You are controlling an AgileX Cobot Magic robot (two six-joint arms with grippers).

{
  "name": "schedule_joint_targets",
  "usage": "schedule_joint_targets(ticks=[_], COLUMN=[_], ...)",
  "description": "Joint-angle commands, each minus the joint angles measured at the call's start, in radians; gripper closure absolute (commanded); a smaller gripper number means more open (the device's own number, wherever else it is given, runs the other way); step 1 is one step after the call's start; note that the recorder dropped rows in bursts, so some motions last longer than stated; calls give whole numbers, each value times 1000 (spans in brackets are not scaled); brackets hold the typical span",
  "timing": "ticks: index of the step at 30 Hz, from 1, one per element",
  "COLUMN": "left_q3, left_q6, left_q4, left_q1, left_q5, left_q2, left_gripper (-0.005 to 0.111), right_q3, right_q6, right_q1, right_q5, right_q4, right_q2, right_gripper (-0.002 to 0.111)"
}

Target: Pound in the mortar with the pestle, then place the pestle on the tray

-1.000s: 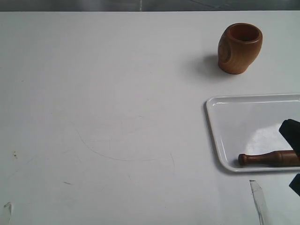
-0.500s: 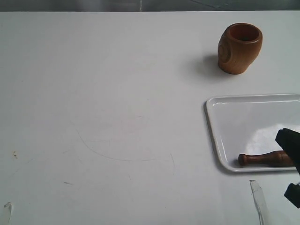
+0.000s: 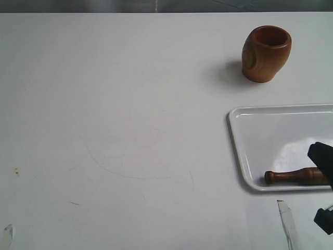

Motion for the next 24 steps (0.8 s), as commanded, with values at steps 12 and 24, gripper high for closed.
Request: schedule_joint_targets(ticks=[12, 24], left_q3=[1, 1], left_q6=[-8, -8], left_q4=[-7, -7], left_q1=[-8, -8], left_q5=[-3, -3], left_q2=[-1, -1], left_gripper=[107, 107], right_q3=[4, 4], right_q6=[-14, -98], right_q1=[-528, -408], right_q5=[-16, 33], right_q4=[5, -41], right_q2=[-230, -230], right_gripper=[108, 108])
